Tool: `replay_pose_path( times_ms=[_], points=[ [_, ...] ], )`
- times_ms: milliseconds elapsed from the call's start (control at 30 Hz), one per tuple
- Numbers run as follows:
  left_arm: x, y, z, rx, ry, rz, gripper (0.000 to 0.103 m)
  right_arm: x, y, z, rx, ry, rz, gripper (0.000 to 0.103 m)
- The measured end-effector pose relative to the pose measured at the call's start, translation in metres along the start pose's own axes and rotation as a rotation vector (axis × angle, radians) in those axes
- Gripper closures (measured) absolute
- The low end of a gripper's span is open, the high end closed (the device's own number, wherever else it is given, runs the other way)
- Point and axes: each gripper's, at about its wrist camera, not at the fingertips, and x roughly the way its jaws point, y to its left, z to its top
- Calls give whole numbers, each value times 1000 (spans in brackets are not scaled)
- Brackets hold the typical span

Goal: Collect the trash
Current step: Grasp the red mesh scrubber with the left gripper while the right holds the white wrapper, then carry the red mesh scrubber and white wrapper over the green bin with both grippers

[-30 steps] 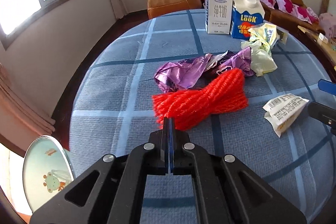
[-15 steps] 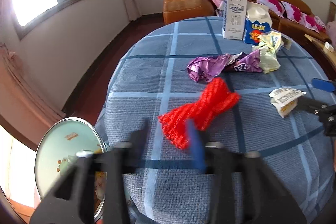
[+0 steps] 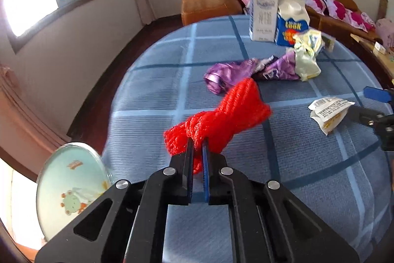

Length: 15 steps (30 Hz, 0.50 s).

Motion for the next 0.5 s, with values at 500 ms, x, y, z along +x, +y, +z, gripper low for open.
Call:
replay_pose_path(
  times_ms=[500],
  points=[
    [-31,55,-35,-67,16,56,97,44,24,13,15,130,40,6]
  ],
)
